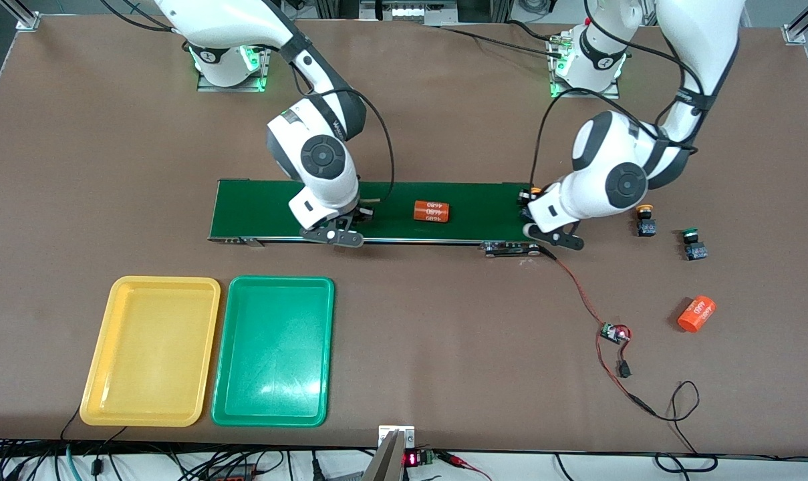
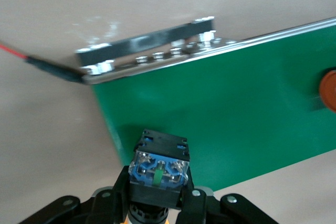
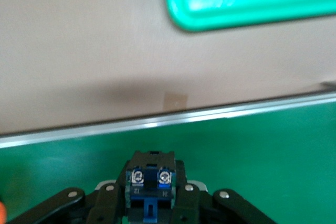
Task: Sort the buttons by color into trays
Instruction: 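Lower the green button into the green tray while the left gripper places another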
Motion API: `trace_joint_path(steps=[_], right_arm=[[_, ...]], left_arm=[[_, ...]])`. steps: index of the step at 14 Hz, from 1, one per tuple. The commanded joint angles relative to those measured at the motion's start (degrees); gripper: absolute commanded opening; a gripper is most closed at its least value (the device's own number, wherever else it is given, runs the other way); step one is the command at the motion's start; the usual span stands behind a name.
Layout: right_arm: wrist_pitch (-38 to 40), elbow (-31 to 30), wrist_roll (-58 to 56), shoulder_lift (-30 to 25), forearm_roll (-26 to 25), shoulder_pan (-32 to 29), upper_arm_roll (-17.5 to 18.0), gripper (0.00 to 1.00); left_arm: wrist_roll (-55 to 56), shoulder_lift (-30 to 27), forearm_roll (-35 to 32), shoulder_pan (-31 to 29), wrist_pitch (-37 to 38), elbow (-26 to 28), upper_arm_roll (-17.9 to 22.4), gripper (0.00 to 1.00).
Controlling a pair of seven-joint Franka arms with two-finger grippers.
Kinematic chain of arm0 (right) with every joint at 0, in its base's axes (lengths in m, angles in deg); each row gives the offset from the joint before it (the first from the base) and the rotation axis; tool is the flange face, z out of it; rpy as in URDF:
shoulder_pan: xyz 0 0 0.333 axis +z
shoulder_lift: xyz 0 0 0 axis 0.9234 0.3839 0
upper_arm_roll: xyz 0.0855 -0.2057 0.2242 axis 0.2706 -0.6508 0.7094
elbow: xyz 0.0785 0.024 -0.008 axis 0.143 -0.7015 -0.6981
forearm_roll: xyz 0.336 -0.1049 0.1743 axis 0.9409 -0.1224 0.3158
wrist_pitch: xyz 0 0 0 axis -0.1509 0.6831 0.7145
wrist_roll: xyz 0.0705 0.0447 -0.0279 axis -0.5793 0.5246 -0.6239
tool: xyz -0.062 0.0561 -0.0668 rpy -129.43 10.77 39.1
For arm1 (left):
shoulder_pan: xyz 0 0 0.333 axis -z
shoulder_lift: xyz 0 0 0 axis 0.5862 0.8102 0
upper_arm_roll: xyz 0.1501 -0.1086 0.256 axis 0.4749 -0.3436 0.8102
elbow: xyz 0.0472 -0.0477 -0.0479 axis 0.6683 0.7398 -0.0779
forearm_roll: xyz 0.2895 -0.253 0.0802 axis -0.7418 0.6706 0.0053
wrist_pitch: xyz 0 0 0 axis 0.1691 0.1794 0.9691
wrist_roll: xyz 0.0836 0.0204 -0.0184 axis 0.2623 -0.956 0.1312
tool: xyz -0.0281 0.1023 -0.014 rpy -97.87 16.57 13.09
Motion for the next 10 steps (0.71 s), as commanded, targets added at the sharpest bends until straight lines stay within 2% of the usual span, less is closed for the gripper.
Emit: trace_joint_path(steps=[1, 4, 5, 6, 7, 10], right_arm=[[2.4, 3.5, -3.7, -0.3, 0.7, -1.3, -2.0, 0.03], [1.9, 8.2, -11.9, -0.1, 0.3, -5.4, -4.3, 0.03], [1.5, 9.6, -16.1, 0.4, 0.7, -7.4, -4.9, 0.03], [-1.3, 10.8, -20.5, 1.4, 1.0, -9.5, -5.4, 0.03], [-5.0, 10.9, -23.0, 2.3, 1.0, -11.7, -5.3, 0.03], [-16.9, 11.4, -27.3, 8.0, 1.5, -15.1, -5.3, 0.03]], left_arm=[[2.4, 2.9, 1.2, 2.7, -2.8, -1.8, 0.7, 0.0], [2.6, 4.8, 0.9, 3.3, -6.3, -1.8, 0.7, 0.0], [1.9, 5.0, 0.6, 3.3, -6.4, -1.8, 0.7, 0.19], [1.8, 5.2, 0.9, 3.3, -6.4, -1.8, 0.7, 0.84], [1.5, 4.6, 0.9, 3.3, -6.4, -1.8, 0.6, 1.0], [1.7, -2.2, 1.3, 2.6, -4.2, -1.7, 0.6, 1.0]])
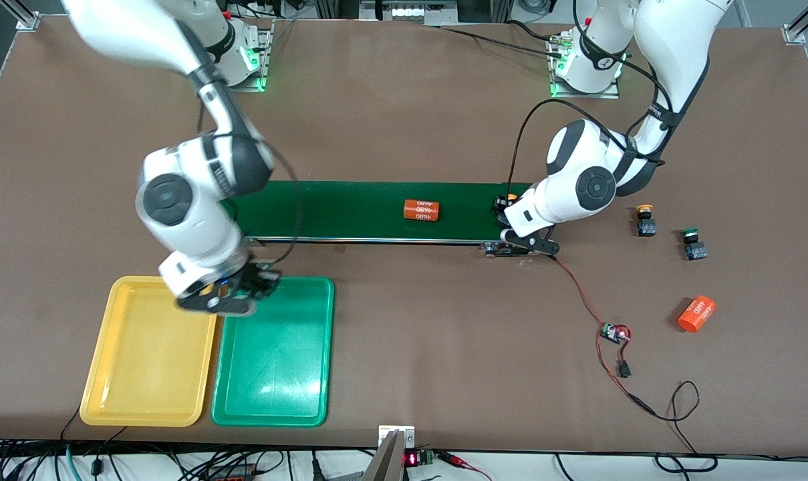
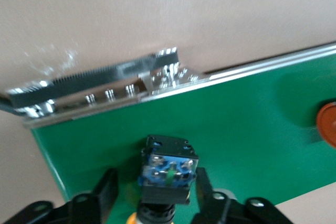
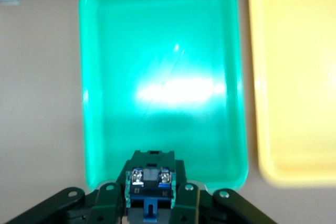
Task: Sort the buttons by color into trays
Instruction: 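Lower the green button into the green tray while the left gripper places another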
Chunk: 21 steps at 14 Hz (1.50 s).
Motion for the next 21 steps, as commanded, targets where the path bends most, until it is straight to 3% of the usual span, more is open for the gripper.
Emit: trace_joint_path(steps=[1, 5, 8, 10, 11, 14, 16, 18, 20, 21], right_arm=[[-10.5, 3.2, -2.5, 7.9, 0.7, -1.1, 0.5, 0.04], [-18.0, 5.6, -2.7, 14.0, 0.5, -1.3, 0.4, 0.07], [-19.9, 5.6, -2.3, 15.4, 0.5, -1.4, 0.4, 0.16], [-19.9, 5.5, -2.3, 15.6, 0.6, -1.4, 0.4, 0.28], [-19.9, 5.4, -2.3, 15.6, 0.7, -1.4, 0.4, 0.28], [-19.9, 5.0, -2.2, 15.7, 0.7, -1.3, 0.4, 0.48], [-20.0, 4.9, -2.0, 15.9, 0.8, -1.3, 0.4, 0.75], [-21.4, 4.5, -2.2, 16.0, 0.8, -1.3, 0.4, 0.81], [-22.0, 3.2, -2.2, 14.9, 1.0, -0.8, 0.4, 1.0], [-21.5, 2.0, -2.3, 13.4, 1.1, -0.5, 0.4, 1.0]], left_arm=[[-0.6, -8.5, 1.2, -1.7, 6.5, 0.1, 0.6, 1.0], [-1.2, -11.4, 0.4, -15.4, 11.3, 0.3, 1.4, 1.0], [-5.2, -9.0, -2.2, -19.5, 11.3, 1.7, 6.3, 1.0], [-5.4, -6.7, -4.4, -21.7, 11.0, 2.5, 7.2, 1.0], [-5.4, -6.3, -7.5, -22.2, 10.8, 2.5, 7.2, 1.0], [-5.0, -5.5, -15.9, -23.8, 8.9, 2.5, 7.2, 1.0], [-5.6, -3.3, -16.5, -26.1, 5.8, 2.6, 7.3, 1.0], [-6.2, -1.0, -21.7, -26.4, 2.9, 2.6, 7.3, 1.0], [-6.3, 0.8, -23.2, -26.8, 1.7, 2.6, 7.3, 1.0], [-6.2, 1.5, -23.2, -27.1, 1.7, 2.6, 7.2, 1.0]])
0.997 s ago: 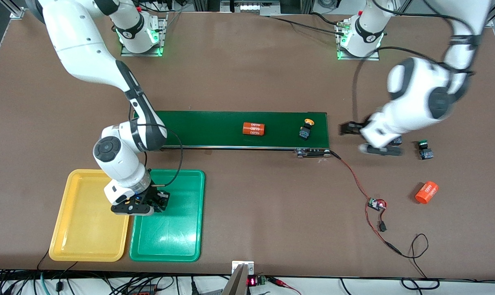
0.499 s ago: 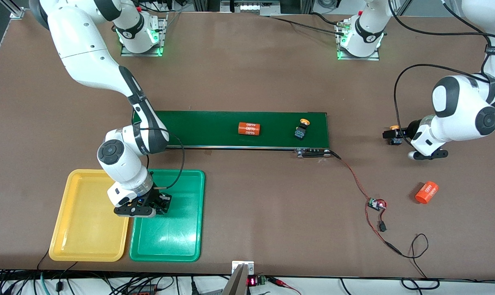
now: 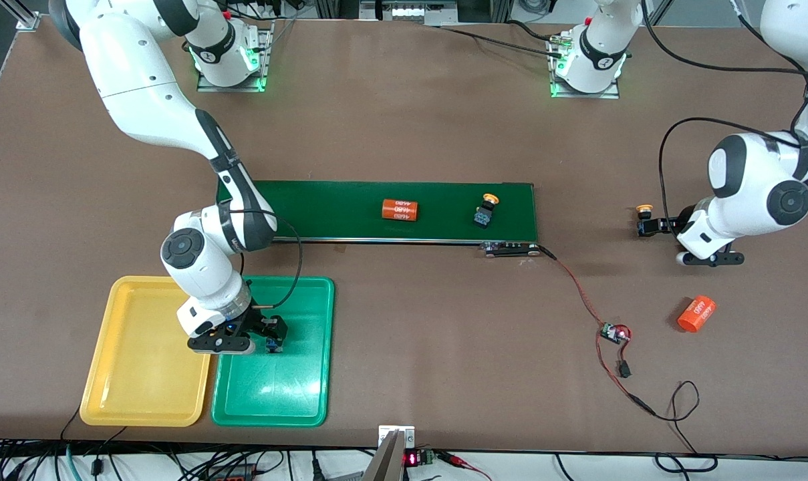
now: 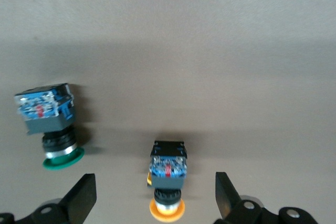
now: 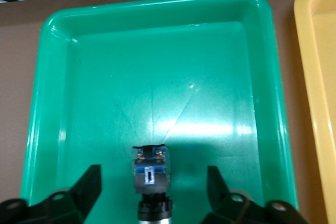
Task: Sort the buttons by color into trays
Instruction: 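Lower the green button into the green tray while the left gripper places another, then open the right gripper and withdraw while the left gripper grasps an orange-cap button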
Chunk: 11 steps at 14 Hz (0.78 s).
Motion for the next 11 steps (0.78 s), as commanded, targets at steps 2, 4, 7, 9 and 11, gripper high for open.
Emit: trace_joint_path(steps=[2, 4, 7, 9, 11], right_arm=[[-0.2, -8.6, -0.6, -7.0, 1.1, 0.9, 0.2, 1.0], [0.9, -16.4, -0.5, -13.6, 1.1, 1.2, 0.2, 1.0], [12.3, -25.4, 0.1, -24.5, 1.1, 1.2, 0.8, 1.0], [18.0, -30.8, 0.1, -31.3, 1.1, 1.2, 1.9, 1.0], [20.5, -36.0, 0.5, -36.7, 1.1, 1.0, 3.2, 1.0]], left_arm=[[-0.1, 2.3, -1.8, -0.8, -0.9, 0.4, -0.6, 1.0], [-0.1, 2.6, -1.8, -0.7, -1.6, 1.1, -0.6, 1.0], [-0.3, 3.2, -1.8, -0.8, -5.1, 3.8, -0.6, 1.0], [-0.3, 3.6, -1.8, -0.8, -5.8, 4.7, -0.6, 1.0], [-0.4, 3.8, -1.8, -0.8, -6.0, 5.9, -0.6, 0.96]])
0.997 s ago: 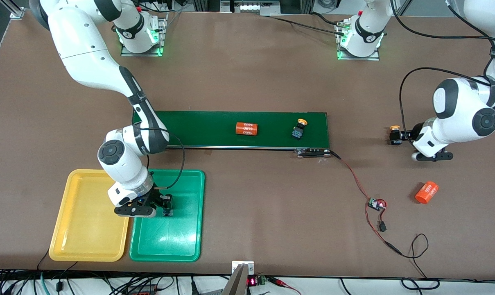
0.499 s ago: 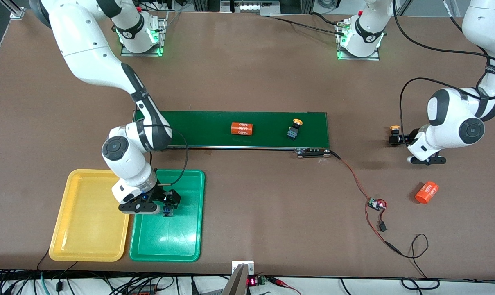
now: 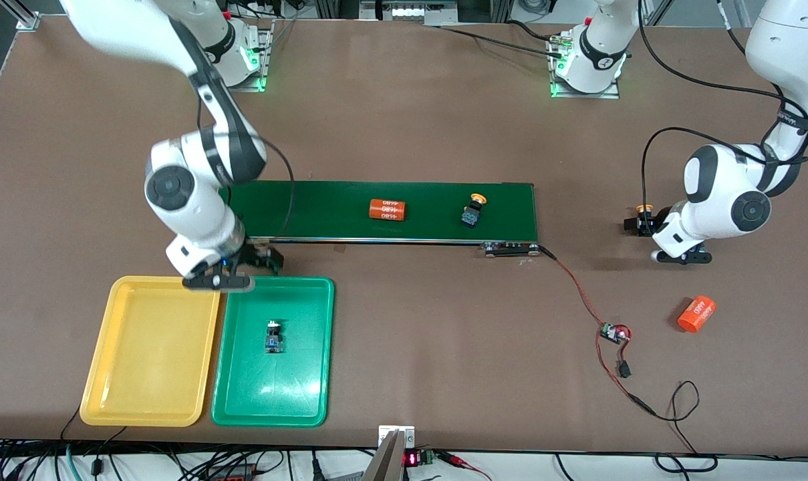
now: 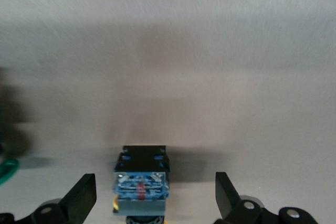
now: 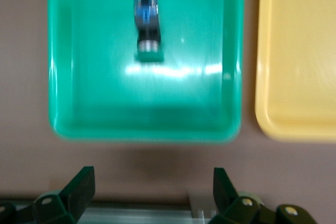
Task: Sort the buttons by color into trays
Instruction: 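Open the right gripper and withdraw while the left gripper grasps an orange-cap button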
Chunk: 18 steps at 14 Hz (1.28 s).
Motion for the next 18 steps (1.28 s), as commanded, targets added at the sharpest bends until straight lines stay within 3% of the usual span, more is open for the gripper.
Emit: trace_joint_path(steps=[1, 2, 3, 5, 10, 13, 18], right_arm=[[1.6, -11.4, 0.8, -10.2, 1.1, -0.7, 2.5, 1.0], [1.6, -13.6, 2.5, -12.3, 1.1, -0.7, 3.3, 1.0], [1.6, -15.6, 5.8, -14.1, 1.5, -0.7, 4.3, 1.0], [1.6, -18.1, 11.2, -16.5, 1.7, -0.7, 6.5, 1.0], [1.8, -16.4, 17.4, -14.1, 1.7, 1.0, 8.3, 1.0], [-2.1, -16.4, 17.5, -12.3, 1.7, 2.0, 8.3, 1.0], [-3.5, -16.5, 16.5, -10.7, 1.3, 2.9, 8.2, 1.0]], left_arm=[[-0.9, -0.6, -1.2, -0.8, -0.9, 1.8, -0.5, 0.66], [-1.1, -1.1, -1.2, -0.7, -0.6, 2.3, -0.5, 0.39], [-1.1, -2.4, -1.2, -0.7, 0.1, 2.2, -0.5, 0.19], [-1.1, -3.3, -1.2, -0.5, 1.1, 1.6, -0.6, 0.0], [-1.4, -5.7, -1.4, 1.0, 1.8, 1.0, -1.2, 0.0], [0.0, -10.0, -0.6, 5.0, 8.9, 0.8, -6.0, 0.0], [9.8, -12.8, 12.0, 17.0, 9.9, -1.6, -7.9, 0.0]])
